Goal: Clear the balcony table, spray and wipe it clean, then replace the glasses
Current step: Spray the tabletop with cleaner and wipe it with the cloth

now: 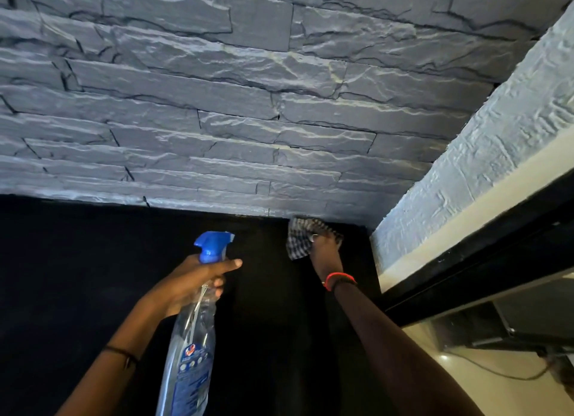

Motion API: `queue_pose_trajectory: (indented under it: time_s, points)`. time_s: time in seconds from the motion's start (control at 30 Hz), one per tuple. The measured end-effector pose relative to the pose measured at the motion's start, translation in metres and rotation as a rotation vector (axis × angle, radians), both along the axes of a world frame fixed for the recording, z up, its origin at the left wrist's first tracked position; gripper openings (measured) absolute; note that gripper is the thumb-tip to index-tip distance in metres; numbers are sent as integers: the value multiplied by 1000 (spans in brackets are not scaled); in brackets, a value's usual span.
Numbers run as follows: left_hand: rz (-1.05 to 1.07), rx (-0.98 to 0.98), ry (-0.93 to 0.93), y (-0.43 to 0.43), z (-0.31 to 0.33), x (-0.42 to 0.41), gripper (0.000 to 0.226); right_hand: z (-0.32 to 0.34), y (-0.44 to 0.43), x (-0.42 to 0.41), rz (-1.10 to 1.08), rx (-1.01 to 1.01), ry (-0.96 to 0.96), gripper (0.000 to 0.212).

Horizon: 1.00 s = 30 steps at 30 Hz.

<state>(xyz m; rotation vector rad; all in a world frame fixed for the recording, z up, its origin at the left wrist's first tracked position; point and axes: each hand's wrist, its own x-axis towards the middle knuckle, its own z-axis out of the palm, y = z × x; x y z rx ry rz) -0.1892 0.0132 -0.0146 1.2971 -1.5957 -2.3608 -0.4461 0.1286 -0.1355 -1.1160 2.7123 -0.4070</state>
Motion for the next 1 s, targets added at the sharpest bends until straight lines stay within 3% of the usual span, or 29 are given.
queue_pose_trajectory:
  time_s: [0.2,0.33,0.47,0.63,0.77,0.8,0.87,1.0]
  points:
    - [61,-3,-1,-10,1,4,27,20,-86,68,291,-50,-119,38]
    - [90,6,10,-13,3,7,26,28,-106,77,403,97,-46,48]
    - [82,21,25,-14,3,10,30,25,-80,55,429,126,58,45]
    - [79,27,31,-14,1,14,26,14,-10,-11,258,37,77,59]
    - [71,27,29,-8,0,17,27,2,66,-73,-63,101,165,51]
    - [71,31,31,-7,0,17,27,4,77,-80,-143,78,59,48]
    - [65,39,38,-5,1,19,26,3,86,-89,-142,41,18,35]
    - [52,37,41,-1,-1,26,26,4,69,-77,-205,79,52,40]
